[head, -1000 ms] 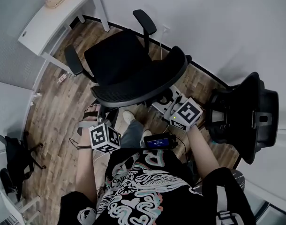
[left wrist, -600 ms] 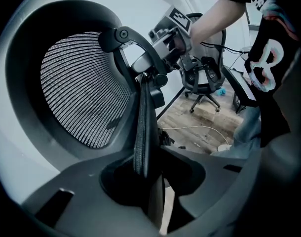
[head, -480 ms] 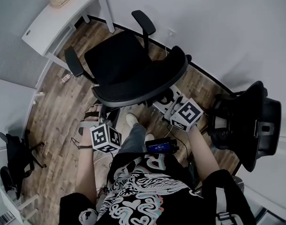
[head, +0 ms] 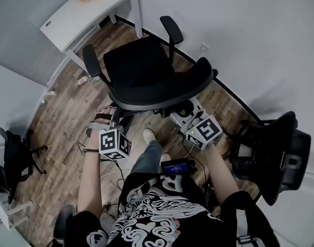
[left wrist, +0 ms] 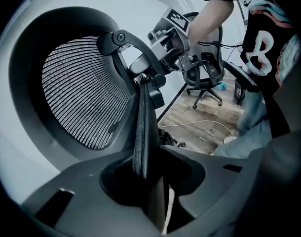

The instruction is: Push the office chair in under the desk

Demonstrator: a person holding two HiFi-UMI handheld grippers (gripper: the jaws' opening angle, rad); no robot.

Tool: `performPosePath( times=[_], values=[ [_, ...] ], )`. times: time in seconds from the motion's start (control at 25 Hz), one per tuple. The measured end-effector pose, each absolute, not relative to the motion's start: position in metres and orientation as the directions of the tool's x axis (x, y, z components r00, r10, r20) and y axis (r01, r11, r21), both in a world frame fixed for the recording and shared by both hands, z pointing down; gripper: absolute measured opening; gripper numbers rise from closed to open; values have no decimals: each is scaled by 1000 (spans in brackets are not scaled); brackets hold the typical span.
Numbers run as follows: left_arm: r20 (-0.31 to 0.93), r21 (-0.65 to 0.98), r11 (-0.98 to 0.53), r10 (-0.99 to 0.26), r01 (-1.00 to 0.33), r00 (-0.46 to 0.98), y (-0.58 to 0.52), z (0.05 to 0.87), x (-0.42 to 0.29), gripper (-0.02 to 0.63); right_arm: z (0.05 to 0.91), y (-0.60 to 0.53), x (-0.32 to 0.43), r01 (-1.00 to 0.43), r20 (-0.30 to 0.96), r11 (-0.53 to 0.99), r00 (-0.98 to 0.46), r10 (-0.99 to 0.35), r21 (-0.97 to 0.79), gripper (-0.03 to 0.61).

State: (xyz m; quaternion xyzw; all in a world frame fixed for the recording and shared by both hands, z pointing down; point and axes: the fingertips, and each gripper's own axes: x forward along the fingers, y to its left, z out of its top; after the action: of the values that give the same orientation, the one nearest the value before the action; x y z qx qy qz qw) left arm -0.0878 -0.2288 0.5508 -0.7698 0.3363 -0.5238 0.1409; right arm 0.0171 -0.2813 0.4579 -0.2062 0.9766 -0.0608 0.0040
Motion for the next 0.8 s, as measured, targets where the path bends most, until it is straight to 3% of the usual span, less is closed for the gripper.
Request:
performPosePath(
  times=[0.8],
  values=[
    [685,-617,-709,-698,-342,212,-252,556,-118,137,467,-302,-9,-417,10,901,-908,-419,-119,172]
  ],
)
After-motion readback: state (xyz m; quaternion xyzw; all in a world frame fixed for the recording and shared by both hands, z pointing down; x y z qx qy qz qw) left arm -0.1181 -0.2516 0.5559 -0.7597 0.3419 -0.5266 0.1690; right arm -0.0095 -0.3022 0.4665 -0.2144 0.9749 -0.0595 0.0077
